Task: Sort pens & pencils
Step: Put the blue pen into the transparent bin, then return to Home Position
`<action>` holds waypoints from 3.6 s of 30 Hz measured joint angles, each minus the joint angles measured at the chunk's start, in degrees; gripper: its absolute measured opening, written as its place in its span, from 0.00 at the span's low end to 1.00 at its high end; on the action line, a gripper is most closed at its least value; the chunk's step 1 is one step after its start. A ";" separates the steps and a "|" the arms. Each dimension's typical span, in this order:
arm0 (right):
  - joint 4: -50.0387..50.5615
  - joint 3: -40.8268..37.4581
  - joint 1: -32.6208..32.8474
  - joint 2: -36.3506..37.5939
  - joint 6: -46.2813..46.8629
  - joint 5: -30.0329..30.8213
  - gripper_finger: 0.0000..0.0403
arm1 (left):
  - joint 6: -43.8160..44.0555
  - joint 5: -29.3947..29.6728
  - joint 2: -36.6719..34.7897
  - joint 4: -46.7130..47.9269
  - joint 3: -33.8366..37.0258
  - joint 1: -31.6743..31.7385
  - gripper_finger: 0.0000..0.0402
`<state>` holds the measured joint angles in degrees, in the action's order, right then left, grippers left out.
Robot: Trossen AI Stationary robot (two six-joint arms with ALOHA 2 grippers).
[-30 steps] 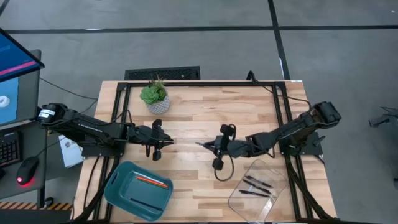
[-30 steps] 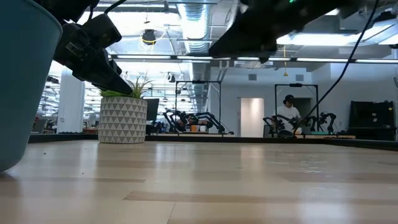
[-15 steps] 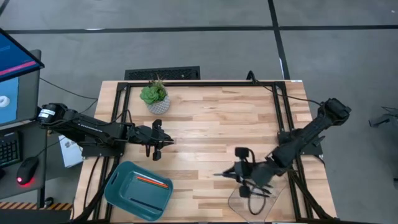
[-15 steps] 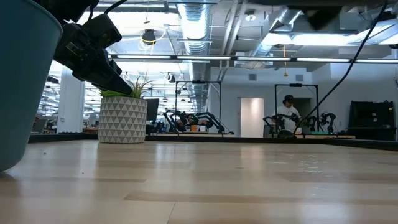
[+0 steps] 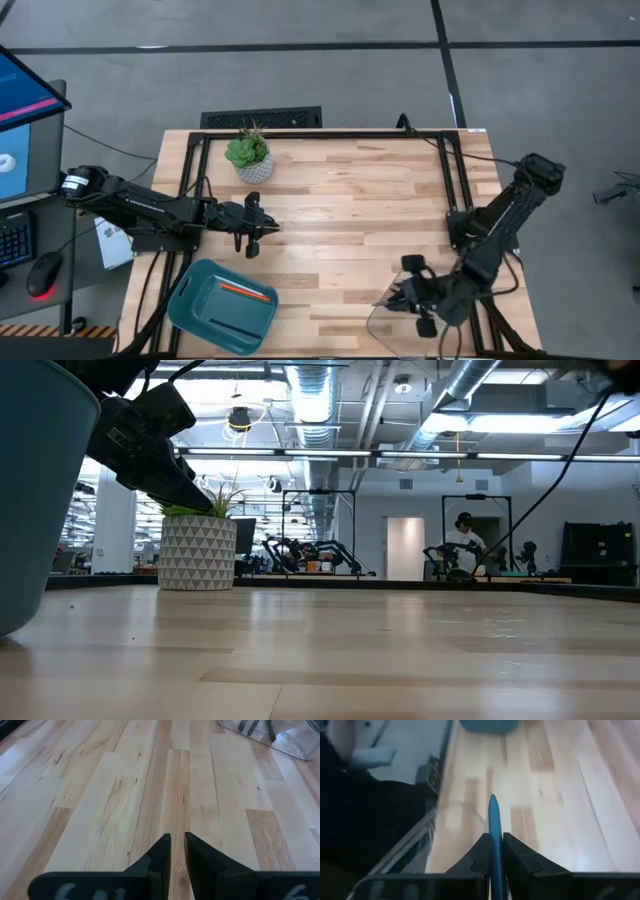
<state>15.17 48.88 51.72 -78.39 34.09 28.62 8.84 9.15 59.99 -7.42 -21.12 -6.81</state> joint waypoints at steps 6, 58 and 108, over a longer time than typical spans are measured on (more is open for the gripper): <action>12.45 0.02 6.49 3.54 19.58 4.44 0.15 | 0.02 0.00 0.00 0.00 0.00 -0.01 0.11; 17.87 -11.88 18.23 4.03 60.26 12.39 0.15 | 1.49 -0.15 0.00 0.24 0.00 0.00 0.11; 0.84 -4.52 8.42 11.00 14.21 11.33 0.24 | 1.97 -0.42 0.00 0.22 0.00 -0.01 0.11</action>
<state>16.01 44.37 60.14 -67.40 48.31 39.94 10.81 8.73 59.99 -7.20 -21.12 -6.83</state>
